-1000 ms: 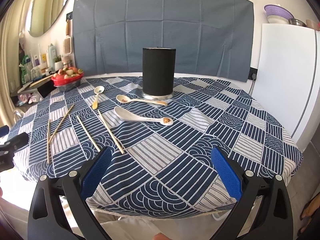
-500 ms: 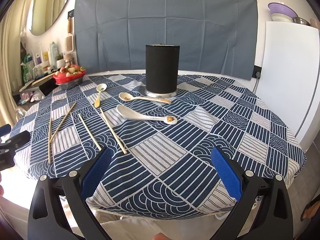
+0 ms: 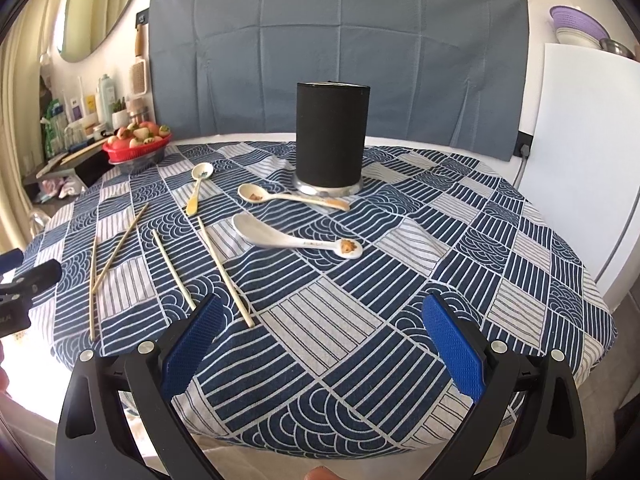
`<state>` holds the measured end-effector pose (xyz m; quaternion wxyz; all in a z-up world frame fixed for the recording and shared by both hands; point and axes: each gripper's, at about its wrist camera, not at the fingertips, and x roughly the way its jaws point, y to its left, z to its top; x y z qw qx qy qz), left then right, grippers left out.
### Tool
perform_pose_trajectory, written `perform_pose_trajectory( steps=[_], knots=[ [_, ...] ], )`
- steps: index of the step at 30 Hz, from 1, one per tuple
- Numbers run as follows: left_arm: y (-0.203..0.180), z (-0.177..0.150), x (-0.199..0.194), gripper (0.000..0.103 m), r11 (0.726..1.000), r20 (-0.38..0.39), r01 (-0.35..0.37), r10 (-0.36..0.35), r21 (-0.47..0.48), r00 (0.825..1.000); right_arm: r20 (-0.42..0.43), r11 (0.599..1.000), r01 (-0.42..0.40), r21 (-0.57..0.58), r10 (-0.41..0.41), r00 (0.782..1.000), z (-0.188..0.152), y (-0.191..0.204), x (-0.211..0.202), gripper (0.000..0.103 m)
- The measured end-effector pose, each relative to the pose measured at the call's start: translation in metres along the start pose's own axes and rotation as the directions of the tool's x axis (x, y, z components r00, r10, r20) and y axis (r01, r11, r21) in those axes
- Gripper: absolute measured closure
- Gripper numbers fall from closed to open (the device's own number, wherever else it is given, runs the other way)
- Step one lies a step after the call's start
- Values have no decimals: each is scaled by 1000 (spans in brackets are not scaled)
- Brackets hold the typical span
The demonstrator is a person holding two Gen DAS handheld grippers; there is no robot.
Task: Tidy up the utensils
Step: 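Lower the right tool to a wooden chopstick and close on it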
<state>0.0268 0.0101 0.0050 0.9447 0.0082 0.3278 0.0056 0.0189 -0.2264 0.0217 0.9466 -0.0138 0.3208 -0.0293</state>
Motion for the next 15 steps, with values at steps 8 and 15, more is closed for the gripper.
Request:
perform_pose_trajectory(
  steps=[8,15],
  knots=[
    [5,9,19,6,1000,-34,-12,11,-19,999,-34,1000,-16,-26,15,999,12,7,21,8],
    [12,16,35,6,998,-73,-50,47,-43,996,-71,999,-36,-39,33,997,21,13,40,8]
  ],
)
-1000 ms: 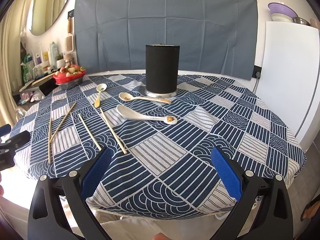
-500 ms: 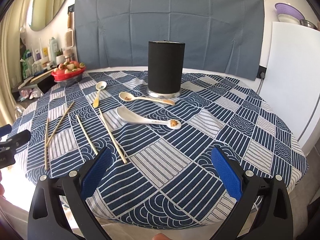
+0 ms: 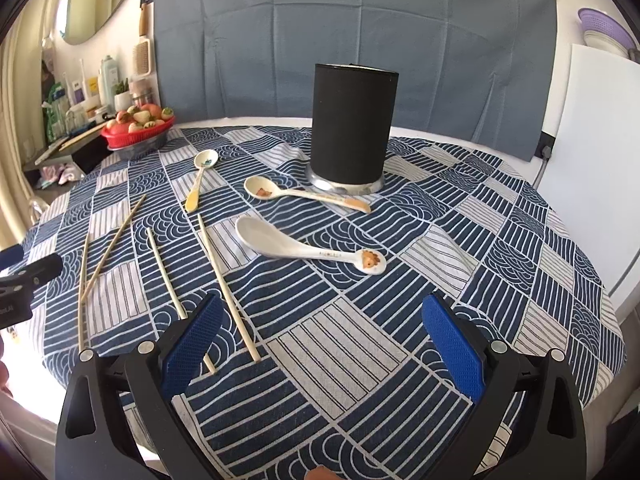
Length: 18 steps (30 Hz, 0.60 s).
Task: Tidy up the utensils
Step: 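Lower the right tool to a wooden chopstick and close on it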
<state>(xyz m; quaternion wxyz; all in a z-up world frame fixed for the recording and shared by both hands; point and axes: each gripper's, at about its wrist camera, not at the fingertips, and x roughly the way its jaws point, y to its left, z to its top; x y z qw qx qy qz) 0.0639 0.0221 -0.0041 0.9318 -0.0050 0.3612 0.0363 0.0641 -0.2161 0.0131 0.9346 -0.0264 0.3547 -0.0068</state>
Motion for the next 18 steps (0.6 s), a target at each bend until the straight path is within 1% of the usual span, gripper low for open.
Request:
perform_pose_trajectory(
  steps=[10,14,18],
  knots=[
    [12,6,26,6,996,-81,-82,79,-44,994,-83,997,-56,-48,52,995,13,14,36,8],
    [17,7,36,6,990,-126,-129,122,-56,985,-134,994,-95,-51,87,987,16,17,50,8],
    [20,7,47,6,986,-179,-158,146,-58,973,-177,990,-129,-50,118,977,17,20,61,8]
  ],
)
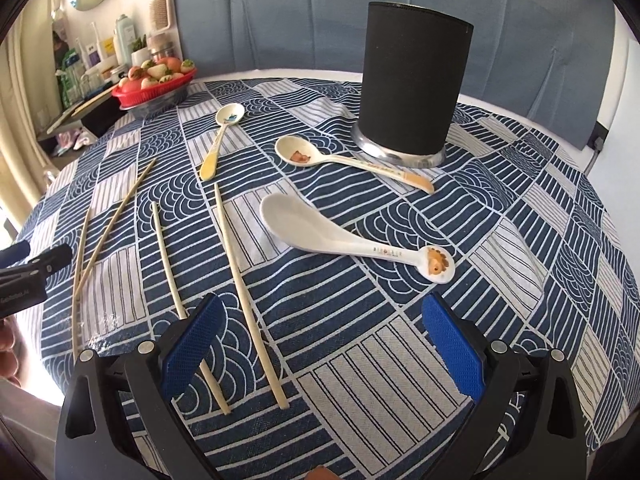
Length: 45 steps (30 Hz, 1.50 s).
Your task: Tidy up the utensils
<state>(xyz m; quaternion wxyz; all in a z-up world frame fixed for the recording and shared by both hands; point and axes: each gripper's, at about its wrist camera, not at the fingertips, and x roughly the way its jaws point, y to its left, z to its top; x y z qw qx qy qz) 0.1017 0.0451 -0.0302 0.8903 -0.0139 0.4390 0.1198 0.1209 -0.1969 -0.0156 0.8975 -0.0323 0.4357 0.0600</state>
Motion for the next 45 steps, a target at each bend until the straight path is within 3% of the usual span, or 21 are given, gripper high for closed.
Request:
perform_pose_trajectory(
  steps=[9,11,14,17,19,26,28,29,30,31,32,33,37,40,43,45],
  knots=[
    [-3,5,19,4,999,-76,-47,48,17,996,-88,999,-8,-53,3,996,7,3,20,8],
    [-1,7,22,4,999,-93,-35,35,3,995,-125,998,3,-68,-12,992,9,3,26,8],
    [12,7,27,4,995,-138,21,-34,-96,990,-164,995,-7,-100,-9,986,12,2,29,8],
    [11,3,27,4,997,-106,27,-35,-76,994,-207,990,-47,-131,19,978,16,0,32,8],
    [11,-1,25,4,997,-80,35,-40,-65,996,-255,992,-92,-85,67,965,19,-8,37,6],
    [14,-2,23,5,997,-121,42,-49,-65,991,-292,982,-139,-126,97,952,20,-10,38,6],
    [15,-1,22,10,997,-121,44,-51,-60,991,-310,984,-136,-117,94,946,22,-12,39,7],
    [14,0,20,21,997,-114,54,-59,-47,992,-308,988,-118,-97,83,948,22,-15,39,8],
    [14,2,19,35,997,-108,69,-71,-29,992,-300,989,-109,-97,75,951,21,-15,38,11],
    [14,3,17,43,997,-105,82,-83,-15,991,-294,988,-117,-105,82,952,20,-13,36,22],
    [14,4,16,68,995,-98,95,-95,1,991,-283,985,-126,-116,89,955,21,-10,33,33],
    [11,3,14,93,994,-95,109,-107,25,990,-273,983,-136,-126,98,957,22,-8,29,54],
    [-1,0,10,95,988,-82,80,-70,134,994,-277,962,-197,-186,141,950,22,5,23,95],
    [13,5,12,95,986,-112,145,-135,87,984,-291,950,-226,-217,158,944,22,14,20,98],
    [16,3,9,98,982,-85,153,-144,110,986,-304,937,-316,-150,260,916,24,12,14,98],
    [15,2,5,98,978,-67,164,-156,131,985,-273,929,-343,-139,297,915,30,13,3,98]
  ],
)
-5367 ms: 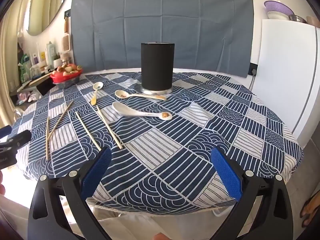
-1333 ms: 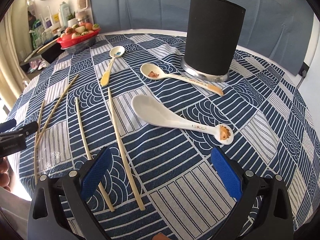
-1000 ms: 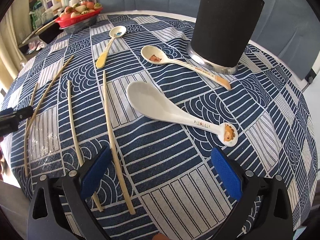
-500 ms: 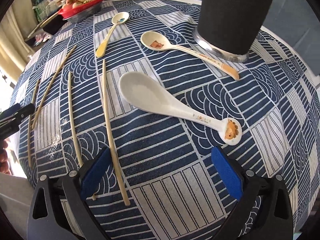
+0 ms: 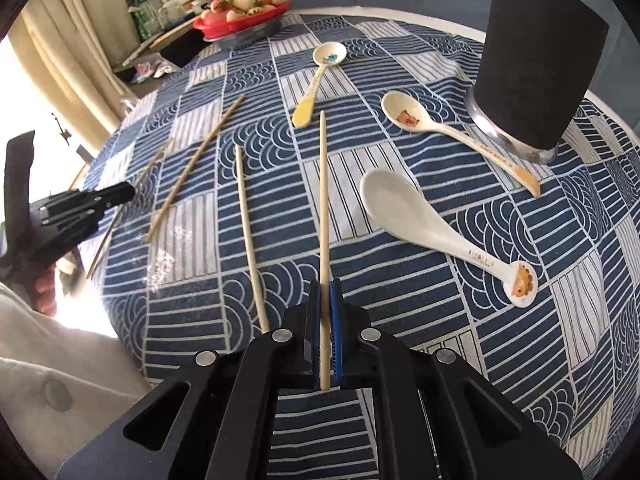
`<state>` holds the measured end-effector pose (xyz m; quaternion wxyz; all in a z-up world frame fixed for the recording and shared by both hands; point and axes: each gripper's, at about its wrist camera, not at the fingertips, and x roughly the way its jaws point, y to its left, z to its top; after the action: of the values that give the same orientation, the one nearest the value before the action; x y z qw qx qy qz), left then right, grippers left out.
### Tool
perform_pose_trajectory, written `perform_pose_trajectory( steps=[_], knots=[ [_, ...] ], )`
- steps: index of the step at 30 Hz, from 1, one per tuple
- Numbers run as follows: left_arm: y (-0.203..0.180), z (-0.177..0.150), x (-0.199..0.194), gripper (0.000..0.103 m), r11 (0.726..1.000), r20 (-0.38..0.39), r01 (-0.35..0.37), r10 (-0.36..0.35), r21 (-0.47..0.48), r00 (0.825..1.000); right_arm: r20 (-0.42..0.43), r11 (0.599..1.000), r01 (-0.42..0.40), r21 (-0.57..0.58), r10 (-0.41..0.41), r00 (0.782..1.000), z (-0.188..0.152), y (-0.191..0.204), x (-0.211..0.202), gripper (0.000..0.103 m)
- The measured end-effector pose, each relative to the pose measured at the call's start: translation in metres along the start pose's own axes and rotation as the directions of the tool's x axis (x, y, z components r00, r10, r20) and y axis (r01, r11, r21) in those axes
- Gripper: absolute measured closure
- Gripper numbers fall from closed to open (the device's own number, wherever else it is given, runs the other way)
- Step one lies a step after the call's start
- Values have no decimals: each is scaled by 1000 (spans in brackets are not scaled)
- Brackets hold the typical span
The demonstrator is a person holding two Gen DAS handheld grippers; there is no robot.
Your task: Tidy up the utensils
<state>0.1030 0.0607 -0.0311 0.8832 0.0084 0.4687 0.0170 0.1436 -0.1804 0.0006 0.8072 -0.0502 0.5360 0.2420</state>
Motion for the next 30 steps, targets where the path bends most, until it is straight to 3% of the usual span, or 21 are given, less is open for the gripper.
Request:
perform_pose_trajectory(
  steps=[12,24,30],
  knots=[
    [-8,18,-19,98,998,115,22,-28,55,993,203,999,24,25,-29,979,15,0,-47,98],
    [-17,64,-45,98,987,266,-39,-5,158,964,387,993,97,73,-118,914,34,-28,-89,98],
    [-17,94,-66,98,985,353,-64,3,163,936,459,985,143,97,-172,872,43,-40,-116,98]
  ],
)
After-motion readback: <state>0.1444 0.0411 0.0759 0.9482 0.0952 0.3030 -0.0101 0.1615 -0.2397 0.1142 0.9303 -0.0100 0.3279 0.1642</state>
